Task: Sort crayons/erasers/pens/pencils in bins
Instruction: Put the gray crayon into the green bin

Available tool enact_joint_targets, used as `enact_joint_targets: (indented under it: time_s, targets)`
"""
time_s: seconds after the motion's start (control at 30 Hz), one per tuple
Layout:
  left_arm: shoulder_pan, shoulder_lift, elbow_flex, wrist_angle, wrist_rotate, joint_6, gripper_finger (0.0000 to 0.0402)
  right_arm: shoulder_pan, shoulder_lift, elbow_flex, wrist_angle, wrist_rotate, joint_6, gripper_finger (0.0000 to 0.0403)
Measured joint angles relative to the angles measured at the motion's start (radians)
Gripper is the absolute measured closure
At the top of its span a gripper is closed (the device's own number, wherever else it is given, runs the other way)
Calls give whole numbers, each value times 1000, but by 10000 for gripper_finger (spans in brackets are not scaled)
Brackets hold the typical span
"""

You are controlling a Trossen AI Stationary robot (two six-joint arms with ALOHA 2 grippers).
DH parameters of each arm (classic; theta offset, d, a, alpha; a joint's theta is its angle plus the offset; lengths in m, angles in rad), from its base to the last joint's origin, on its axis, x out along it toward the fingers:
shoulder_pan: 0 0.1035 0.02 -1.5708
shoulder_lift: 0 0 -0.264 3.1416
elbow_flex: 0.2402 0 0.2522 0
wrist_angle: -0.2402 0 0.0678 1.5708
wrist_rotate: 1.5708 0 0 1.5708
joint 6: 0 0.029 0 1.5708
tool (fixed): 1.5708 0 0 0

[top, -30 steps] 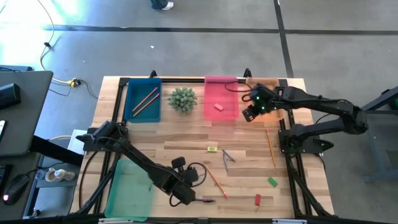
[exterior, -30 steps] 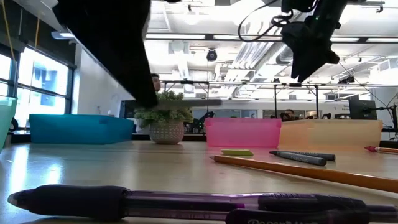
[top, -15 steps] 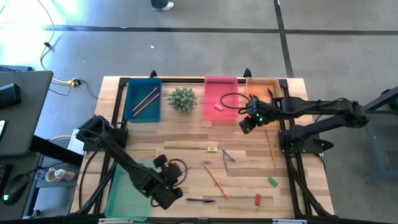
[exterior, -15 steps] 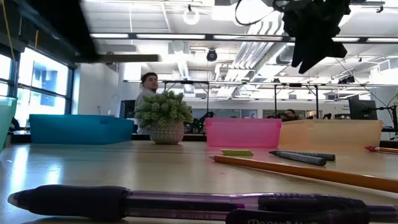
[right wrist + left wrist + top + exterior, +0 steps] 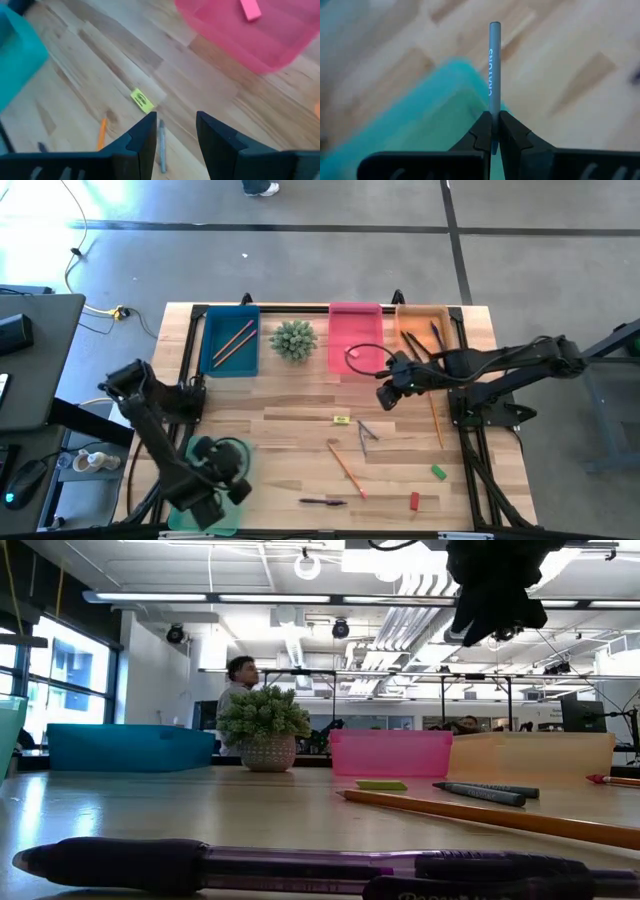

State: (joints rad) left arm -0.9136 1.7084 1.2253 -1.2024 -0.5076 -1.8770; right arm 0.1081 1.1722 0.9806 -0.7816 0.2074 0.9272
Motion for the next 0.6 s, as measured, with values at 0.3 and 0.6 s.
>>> enact_joint_targets:
  time_s: [0.3,0.6]
  targets:
    - [-172,3,-61,20,91,-366,401,0,97,0,20,-27,0,272]
    - [-202,3,-118,62,217,-374,401,23,182,0,31,-77,17,272]
